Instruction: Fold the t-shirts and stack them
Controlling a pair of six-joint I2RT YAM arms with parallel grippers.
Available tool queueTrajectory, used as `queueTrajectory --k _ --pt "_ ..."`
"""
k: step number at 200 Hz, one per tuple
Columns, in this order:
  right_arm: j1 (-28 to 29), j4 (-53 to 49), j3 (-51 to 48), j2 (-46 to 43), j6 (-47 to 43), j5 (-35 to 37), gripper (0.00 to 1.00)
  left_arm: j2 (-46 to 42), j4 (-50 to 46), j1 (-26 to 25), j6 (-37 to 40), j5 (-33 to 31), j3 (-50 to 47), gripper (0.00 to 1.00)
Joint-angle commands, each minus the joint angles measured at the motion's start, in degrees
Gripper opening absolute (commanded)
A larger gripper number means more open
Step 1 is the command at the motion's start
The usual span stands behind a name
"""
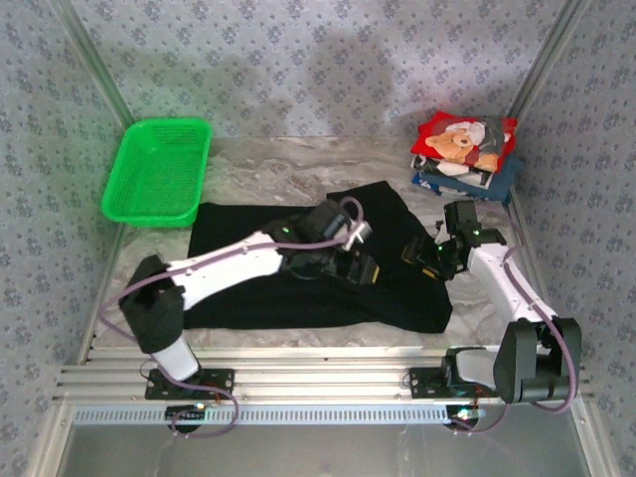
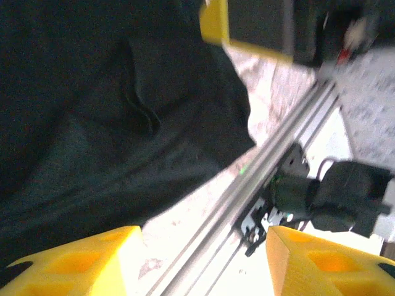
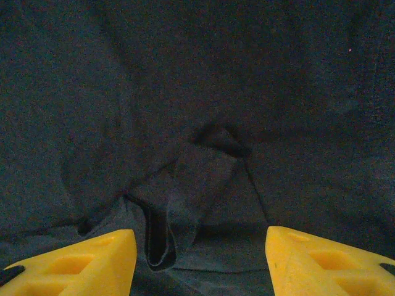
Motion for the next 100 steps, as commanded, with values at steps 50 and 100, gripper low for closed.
queueTrajectory --k 50,100 --pt "0.7 2.6 -1.9 -1.4 -1.2 -2.4 0.61 9.3 -8.4 5.3 16.4 6.9 7.5 0.56" --pt "2.1 1.8 -1.1 -1.5 -2.8 -3.4 0.62 17.8 -13.1 6.0 22.9 6.4 11.3 0.54"
